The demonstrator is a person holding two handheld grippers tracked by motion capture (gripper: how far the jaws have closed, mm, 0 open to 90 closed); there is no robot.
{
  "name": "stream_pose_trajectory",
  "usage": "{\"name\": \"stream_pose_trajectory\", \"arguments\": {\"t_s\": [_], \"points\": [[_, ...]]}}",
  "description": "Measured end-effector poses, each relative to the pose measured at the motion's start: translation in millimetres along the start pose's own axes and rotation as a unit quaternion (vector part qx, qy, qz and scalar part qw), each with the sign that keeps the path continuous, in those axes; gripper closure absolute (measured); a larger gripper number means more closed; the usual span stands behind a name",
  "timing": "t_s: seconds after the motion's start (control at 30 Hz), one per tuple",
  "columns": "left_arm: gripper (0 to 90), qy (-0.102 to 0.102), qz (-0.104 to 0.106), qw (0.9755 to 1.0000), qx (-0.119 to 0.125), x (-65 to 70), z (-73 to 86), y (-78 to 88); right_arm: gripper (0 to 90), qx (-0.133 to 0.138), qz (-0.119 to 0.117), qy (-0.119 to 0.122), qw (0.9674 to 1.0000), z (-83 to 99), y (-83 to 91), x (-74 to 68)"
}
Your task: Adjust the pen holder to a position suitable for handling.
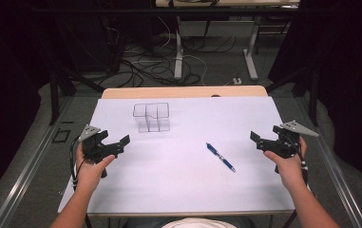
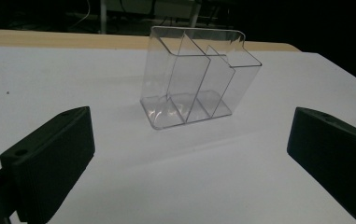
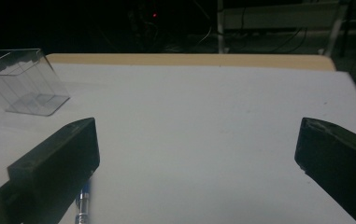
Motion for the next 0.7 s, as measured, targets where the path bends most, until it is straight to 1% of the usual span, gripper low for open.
{"name": "stream_pose_trajectory", "arguments": {"t_s": [0.03, 0.07, 0.13, 0.17, 0.2, 0.23, 0.27, 0.37, 0.47, 0.53, 0.57, 0.6, 0.63, 0.67, 0.7], "points": [[2.1, 0.0, 0.0, 1.0, 0.0, 0.0, 0.0, 0.0, 0.0, 0.0, 0.0, 0.0, 1.0, 0.0, 0.0, 0.0], [3.3, -0.001, -0.002, 1.0, 0.002, 0.1, -0.3, 0.5, 0.0, 0.006, 0.005, 0.006, 0.9999, -3.1, 3.6, -1.1], [4.7, -0.003, -0.003, 1.0, 0.006, 0.5, -1.0, 0.9, 0.0, 0.01, 0.011, 0.015, 0.9998, -5.0, 4.1, -3.0], [5.1, -0.003, -0.004, 1.0, 0.007, 0.9, -1.2, 1.0, 0.0, 0.009, 0.01, 0.021, 0.9997, -5.4, 3.7, -4.7], [5.7, -0.005, -0.005, 1.0, 0.007, 1.1, -1.4, 1.0, 0.0, 0.009, 0.01, 0.021, 0.9997, -5.4, 3.7, -4.7], [6.5, -0.005, -0.004, 1.0, 0.007, 1.2, -1.5, 1.0, 0.0, 0.015, 0.014, 0.031, 0.9993, -6.2, 4.2, -7.2], [7.6, -0.005, -0.006, 0.9999, 0.009, 0.9, -2.1, 0.9, 0.0, 0.015, 0.01, 0.034, 0.9992, -6.4, 4.4, -8.7], [10.8, -0.003, -0.013, 0.9997, 0.018, -0.3, -5.1, 0.5, 0.1, 0.012, 0.007, 0.037, 0.9992, -7.3, 4.9, -12.0], [15.9, 0.005, -0.016, 0.9995, 0.027, -2.0, -10.7, -0.8, 0.2, 0.003, 0.011, 0.041, 0.9991, -7.1, 5.2, -12.6], [16.6, 0.012, -0.018, 0.9991, 0.036, -3.7, -16.5, -2.5, 1.0, 0.005, 0.009, 0.039, 0.9992, -6.9, 4.3, -13.6], [16.6, 0.014, -0.021, 0.999, 0.037, -4.6, -19.3, -3.5, 1.0, 0.005, 0.009, 0.039, 0.9992, -6.9, 4.3, -13.6], [18.7, 0.013, -0.024, 0.9988, 0.04, -5.6, -22.1, -4.6, 1.3, 0.006, 0.008, 0.041, 0.9991, -6.9, 4.2, -13.9], [21.3, 0.017, -0.025, 0.9987, 0.041, -5.7, -24.5, -5.9, 1.5, 0.009, 0.01, 0.04, 0.9991, -6.9, 3.6, -14.5], [27.0, 0.017, -0.029, 0.9985, 0.044, -6.3, -27.0, -7.3, 2.0, 0.007, 0.007, 0.042, 0.9991, -6.9, 3.3, -14.7], [27.0, 0.019, -0.033, 0.9981, 0.05, -6.6, -29.8, -9.2, 2.0, 0.007, 0.007, 0.042, 0.9991, -6.9, 3.3, -14.7]]}}
Point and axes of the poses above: each handheld gripper's, and its own axes: y roughly backward along the jaws, z roughly out of its underside, x roughly to its right, the point moved 6 cm from there along -y, roughly forward along the jaws, and after that the axes turned 1 degree about -z, right-handed, at the moved point
